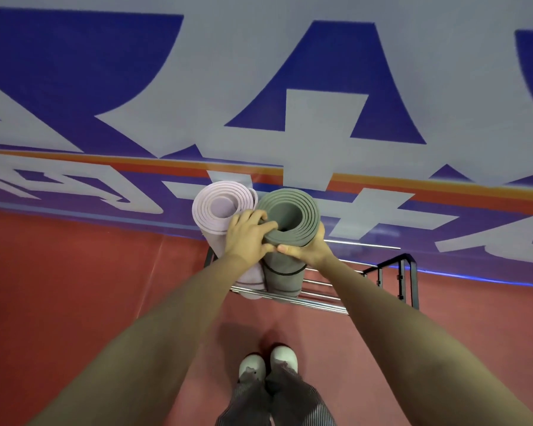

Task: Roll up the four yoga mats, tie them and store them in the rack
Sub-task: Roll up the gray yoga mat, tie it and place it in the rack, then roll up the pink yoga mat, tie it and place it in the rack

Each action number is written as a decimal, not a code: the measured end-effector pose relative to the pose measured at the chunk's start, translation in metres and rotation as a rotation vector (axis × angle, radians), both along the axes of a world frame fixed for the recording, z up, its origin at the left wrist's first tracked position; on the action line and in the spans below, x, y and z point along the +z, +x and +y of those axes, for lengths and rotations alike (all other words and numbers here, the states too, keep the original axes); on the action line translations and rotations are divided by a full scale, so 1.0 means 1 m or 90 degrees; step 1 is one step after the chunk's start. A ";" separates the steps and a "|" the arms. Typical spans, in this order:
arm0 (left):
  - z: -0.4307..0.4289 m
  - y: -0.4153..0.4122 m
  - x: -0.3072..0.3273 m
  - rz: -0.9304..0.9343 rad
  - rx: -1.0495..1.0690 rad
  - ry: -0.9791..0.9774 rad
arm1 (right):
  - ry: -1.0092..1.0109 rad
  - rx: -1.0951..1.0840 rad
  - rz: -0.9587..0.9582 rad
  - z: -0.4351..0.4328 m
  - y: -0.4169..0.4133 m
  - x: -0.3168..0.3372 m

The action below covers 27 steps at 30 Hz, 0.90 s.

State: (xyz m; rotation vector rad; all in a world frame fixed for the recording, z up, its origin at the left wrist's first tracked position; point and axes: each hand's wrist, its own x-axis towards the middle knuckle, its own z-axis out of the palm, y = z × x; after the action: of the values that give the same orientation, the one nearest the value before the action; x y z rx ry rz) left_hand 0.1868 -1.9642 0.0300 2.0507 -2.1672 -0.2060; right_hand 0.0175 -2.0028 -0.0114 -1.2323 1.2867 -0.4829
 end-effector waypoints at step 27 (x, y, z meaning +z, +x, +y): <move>0.108 -0.002 0.020 0.264 0.299 0.112 | 0.004 0.207 0.371 0.080 0.029 0.058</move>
State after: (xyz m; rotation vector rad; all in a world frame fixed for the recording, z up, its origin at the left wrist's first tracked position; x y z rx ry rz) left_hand 0.1843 -1.8566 0.0497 2.2858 -1.4324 -0.7065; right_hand 0.0468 -1.9230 0.0470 -1.6086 1.5190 0.1319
